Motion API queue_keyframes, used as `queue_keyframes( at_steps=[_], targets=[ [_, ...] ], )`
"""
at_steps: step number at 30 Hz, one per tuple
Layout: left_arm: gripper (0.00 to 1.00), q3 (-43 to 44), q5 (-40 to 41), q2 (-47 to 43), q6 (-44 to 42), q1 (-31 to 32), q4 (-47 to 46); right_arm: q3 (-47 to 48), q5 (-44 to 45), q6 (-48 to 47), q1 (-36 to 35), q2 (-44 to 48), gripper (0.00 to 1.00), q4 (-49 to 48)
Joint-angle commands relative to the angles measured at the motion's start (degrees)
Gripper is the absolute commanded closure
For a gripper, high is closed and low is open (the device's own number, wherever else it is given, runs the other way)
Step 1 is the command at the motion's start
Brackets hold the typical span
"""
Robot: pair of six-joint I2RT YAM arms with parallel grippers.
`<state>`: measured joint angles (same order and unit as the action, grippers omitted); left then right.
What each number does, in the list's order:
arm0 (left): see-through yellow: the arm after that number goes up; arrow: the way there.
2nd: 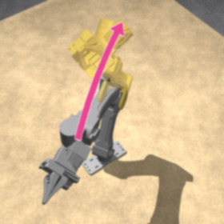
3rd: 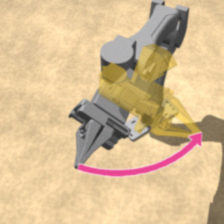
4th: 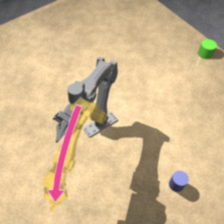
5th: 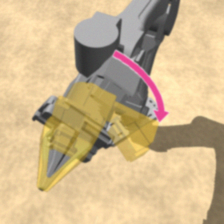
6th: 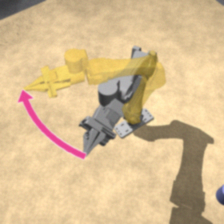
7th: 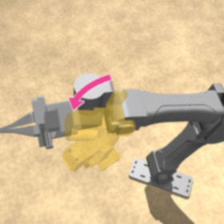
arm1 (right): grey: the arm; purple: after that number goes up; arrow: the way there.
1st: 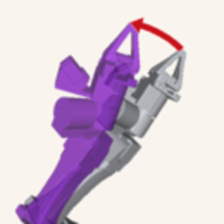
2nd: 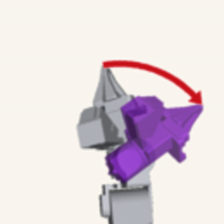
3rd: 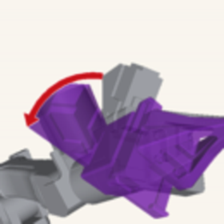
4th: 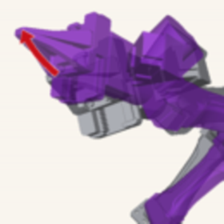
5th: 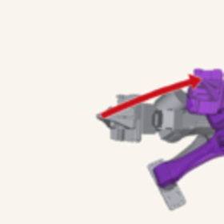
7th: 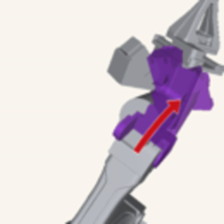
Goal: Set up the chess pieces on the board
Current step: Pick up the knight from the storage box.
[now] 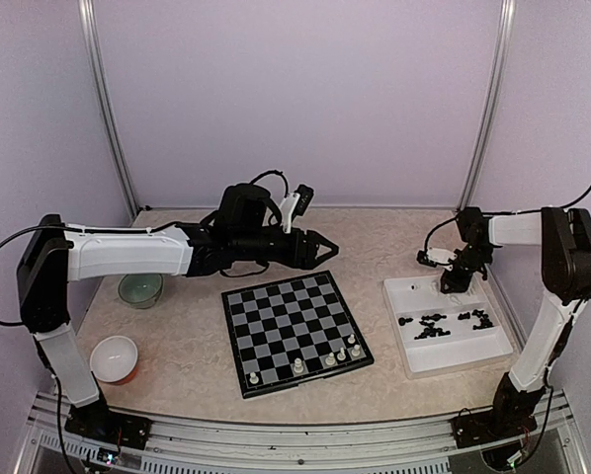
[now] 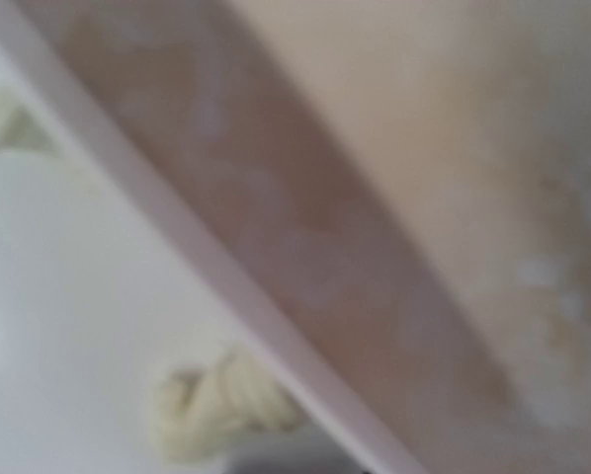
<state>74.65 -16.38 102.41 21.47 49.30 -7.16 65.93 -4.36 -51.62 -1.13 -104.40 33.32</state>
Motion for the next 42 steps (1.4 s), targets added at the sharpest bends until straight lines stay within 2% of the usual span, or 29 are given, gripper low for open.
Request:
queue_keyframes(
  at_steps=[1, 11, 19, 22, 29, 37, 42],
  targets=[
    [0.33, 1.71, -1.28, 0.79, -0.36, 0.52, -0.15, 1.20, -5.18, 0.69, 0.55, -1.68, 0.70, 3.28],
    [0.33, 1.18, -1.27, 0.68, -0.29, 0.59, -0.04, 3.25, -10.52, 6.26, 0.34, -5.08, 0.68, 5.99],
    [0.33, 1.11, -1.50, 0.76, -0.05, 0.62, 0.21, 4.70, -12.44, 14.94, -0.63, -8.17, 0.64, 5.12],
    [0.33, 1.16, -1.49, 0.94, 0.12, 0.71, 0.13, 3.16, -11.48, 16.86, -1.52, -7.81, 0.68, 3.75],
    [0.33, 1.19, -1.47, 1.12, 0.23, 1.04, -0.14, -1.54, -9.80, 18.16, -3.75, -4.34, 0.87, 2.63],
    [0.32, 1.43, -2.28, 2.36, 2.15, 1.33, -1.99, -2.32, -11.53, 18.13, -6.50, 7.35, 0.94, 6.08],
    [0.33, 1.77, -4.68, 4.29, 4.89, 1.41, -5.18, 0.63, -13.28, 17.87, -12.13, 12.53, 0.97, 9.65]
  ],
)
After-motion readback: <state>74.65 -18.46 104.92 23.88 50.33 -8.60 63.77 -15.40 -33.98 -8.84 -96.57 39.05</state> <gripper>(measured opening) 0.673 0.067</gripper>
